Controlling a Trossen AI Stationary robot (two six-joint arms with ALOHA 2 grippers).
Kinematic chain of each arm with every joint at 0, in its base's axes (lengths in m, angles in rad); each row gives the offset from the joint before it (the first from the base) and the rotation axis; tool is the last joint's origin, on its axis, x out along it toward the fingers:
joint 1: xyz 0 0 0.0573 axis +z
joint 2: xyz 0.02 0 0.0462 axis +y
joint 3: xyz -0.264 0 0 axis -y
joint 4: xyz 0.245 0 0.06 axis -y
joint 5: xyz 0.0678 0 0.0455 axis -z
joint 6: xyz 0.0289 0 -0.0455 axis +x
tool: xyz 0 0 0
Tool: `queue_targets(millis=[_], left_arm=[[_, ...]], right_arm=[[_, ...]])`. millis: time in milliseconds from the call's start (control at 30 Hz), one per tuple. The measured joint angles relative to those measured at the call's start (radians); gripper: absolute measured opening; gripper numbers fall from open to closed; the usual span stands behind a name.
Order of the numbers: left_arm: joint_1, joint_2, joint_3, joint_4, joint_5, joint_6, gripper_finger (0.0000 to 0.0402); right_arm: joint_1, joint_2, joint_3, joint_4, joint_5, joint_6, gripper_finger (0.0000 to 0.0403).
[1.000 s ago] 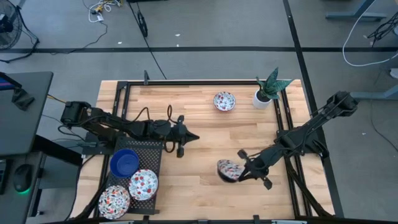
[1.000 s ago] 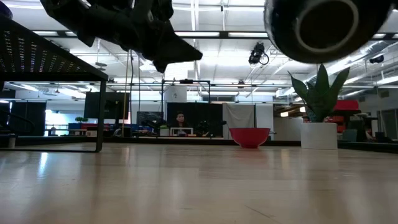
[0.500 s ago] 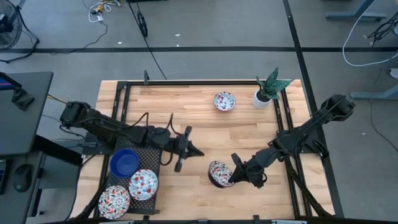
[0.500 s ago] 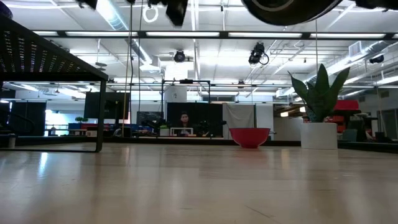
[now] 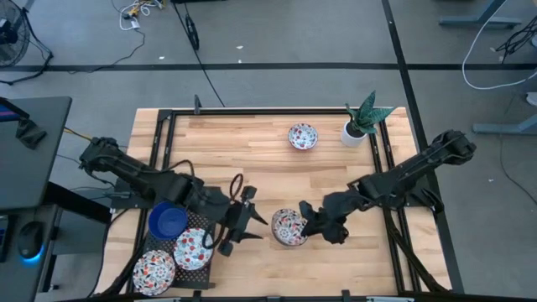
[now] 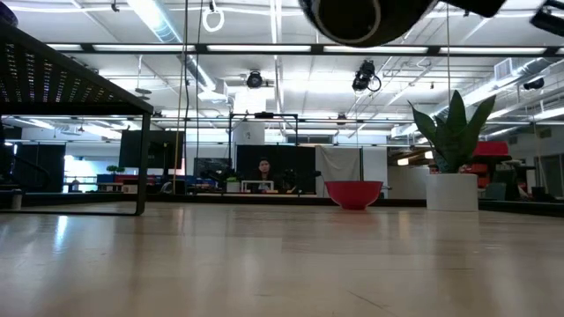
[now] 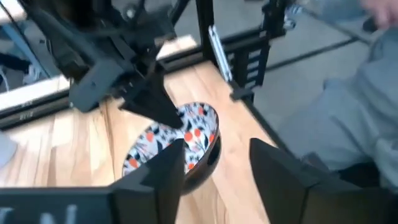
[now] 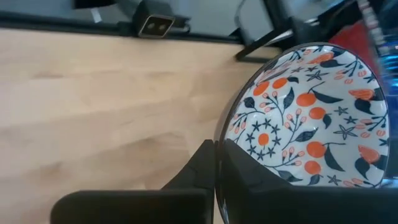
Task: Pick & Place Mini bowls
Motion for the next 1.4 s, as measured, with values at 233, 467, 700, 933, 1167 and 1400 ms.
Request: queue_targets(millis=[233, 467, 700, 933, 1167, 1400], left_arm=[[-0.030, 0.020, 0.000, -0.075, -0.088, 0.003, 0.0236], [-0.026, 0.087, -0.002, -0.138, -0.023, -0.036, 0.0228], [-0.028, 0.093, -0.002, -0.179, -0.017, -0.081, 0.0203], [-0.017, 0.098, 0.000, -0.214, -0.048, -0.080, 0.0159], [0.000, 0.098, 0.000, -0.220, -0.034, -0.076, 0.0110], [0.000, 0.098, 0.000, -0.228, -0.034, -0.030, 0.0118]], right_arm=[[-0.090, 0.131, 0.218, -0.256, -0.152, -0.124, 0.0011], [-0.142, 0.231, 0.350, -0.347, -0.178, -0.227, 0.0011], [-0.180, 0.254, 0.380, -0.349, -0.218, -0.250, 0.0011], [-0.187, 0.254, 0.380, -0.353, -0.215, -0.257, 0.0011], [-0.187, 0.254, 0.380, -0.343, -0.218, -0.257, 0.0011], [-0.187, 0.254, 0.380, -0.318, -0.218, -0.254, 0.0011]])
